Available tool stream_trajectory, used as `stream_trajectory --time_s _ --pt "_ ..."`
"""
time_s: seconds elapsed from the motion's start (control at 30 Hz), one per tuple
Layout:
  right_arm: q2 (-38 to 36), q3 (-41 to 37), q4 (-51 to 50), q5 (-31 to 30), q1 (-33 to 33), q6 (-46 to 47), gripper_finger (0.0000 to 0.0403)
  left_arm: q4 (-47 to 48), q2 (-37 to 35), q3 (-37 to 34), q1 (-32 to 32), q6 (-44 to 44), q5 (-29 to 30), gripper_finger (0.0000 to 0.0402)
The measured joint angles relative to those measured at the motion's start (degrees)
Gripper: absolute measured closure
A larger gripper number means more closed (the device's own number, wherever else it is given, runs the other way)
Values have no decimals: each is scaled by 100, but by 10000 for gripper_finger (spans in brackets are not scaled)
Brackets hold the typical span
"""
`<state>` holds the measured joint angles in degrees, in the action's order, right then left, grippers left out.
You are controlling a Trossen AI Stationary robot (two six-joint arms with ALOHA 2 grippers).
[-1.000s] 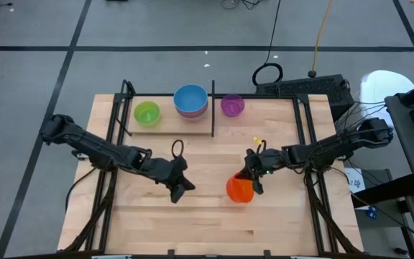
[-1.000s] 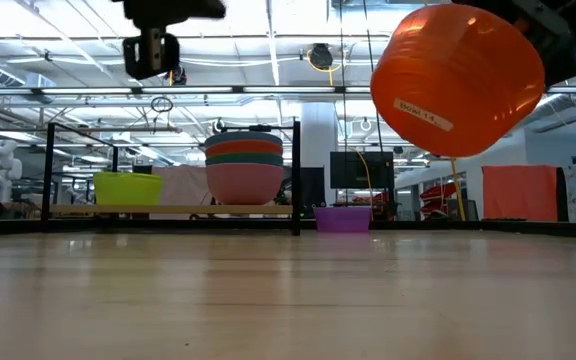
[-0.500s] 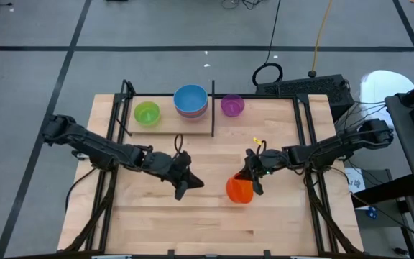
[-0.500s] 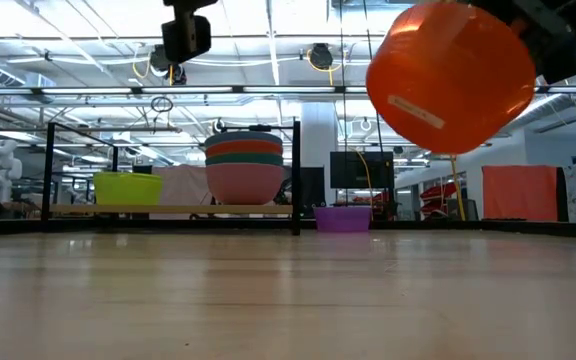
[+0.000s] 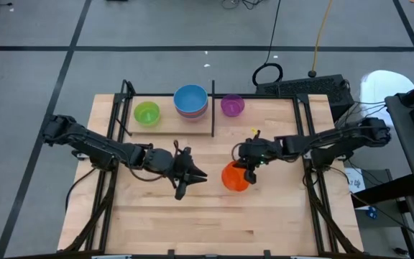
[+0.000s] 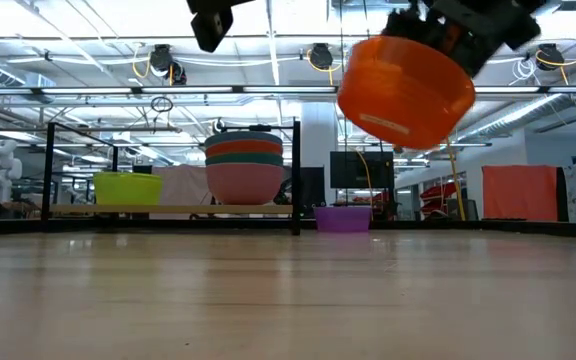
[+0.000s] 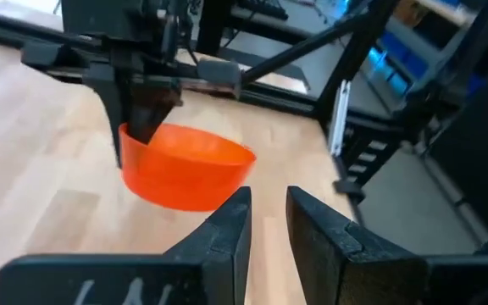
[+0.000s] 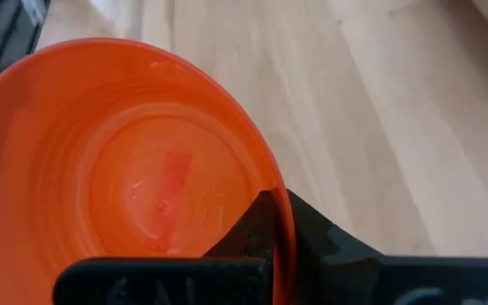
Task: Place and stack bowls onto a shelf
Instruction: Stack the small orange bowl into the green bowl on the shelf
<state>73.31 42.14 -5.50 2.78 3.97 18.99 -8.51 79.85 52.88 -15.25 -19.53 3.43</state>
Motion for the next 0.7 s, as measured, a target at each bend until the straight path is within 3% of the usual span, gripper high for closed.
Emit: stream_trajectory --time_s 0.17,0.27,0.47,0.7 --pt "402 999 -1232 113 -56 -469 403 31 2 0 22 828 70 320" --pt "768 1531 -1828 509 -72 -611 403 106 2 0 22 1424 186 320" --pt "1550 2493 -2742 1247 -65 -1047 403 601 2 0 29 2134 224 320" --pt "2318 3550 -3534 1638 -85 -1571 403 875 2 0 28 3071 139 321"
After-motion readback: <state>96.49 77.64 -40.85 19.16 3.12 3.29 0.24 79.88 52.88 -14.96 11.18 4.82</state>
